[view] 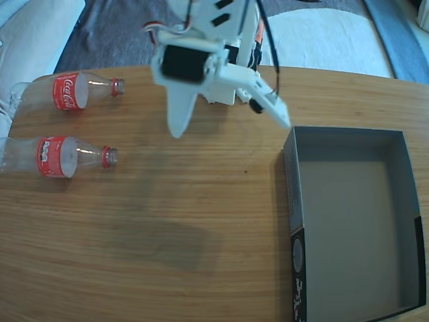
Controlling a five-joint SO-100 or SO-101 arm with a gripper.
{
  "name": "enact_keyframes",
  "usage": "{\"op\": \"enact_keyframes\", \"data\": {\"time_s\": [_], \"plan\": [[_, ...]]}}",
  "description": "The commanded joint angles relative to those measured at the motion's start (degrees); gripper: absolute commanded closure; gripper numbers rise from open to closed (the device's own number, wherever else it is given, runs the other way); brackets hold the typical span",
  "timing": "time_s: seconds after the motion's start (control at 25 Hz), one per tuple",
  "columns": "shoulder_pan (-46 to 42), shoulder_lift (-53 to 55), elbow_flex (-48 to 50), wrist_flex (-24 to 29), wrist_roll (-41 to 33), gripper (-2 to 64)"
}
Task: Grasp the bottles and put them in the box.
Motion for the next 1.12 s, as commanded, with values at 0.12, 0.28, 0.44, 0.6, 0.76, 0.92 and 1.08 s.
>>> {"op": "enact_keyframes", "data": {"time_s": [0.12, 0.28, 0.44, 0.6, 0.76, 0.92, 1.08], "plan": [[5.8, -5.63, -8.61, 4.48, -11.51, 61.3], [10.46, -9.14, -10.72, 7.21, -17.84, 61.3], [15.73, -13.54, -13.62, 10.55, -24.87, 61.3], [19.78, -16.52, -17.58, 13.1, -28.65, 61.3], [22.15, -18.11, -19.51, 15.12, -32.7, 61.3], [25.58, -18.81, -19.78, 15.56, -37.97, 61.3], [29.79, -18.72, -17.05, 15.03, -41.31, 61.3]]}}
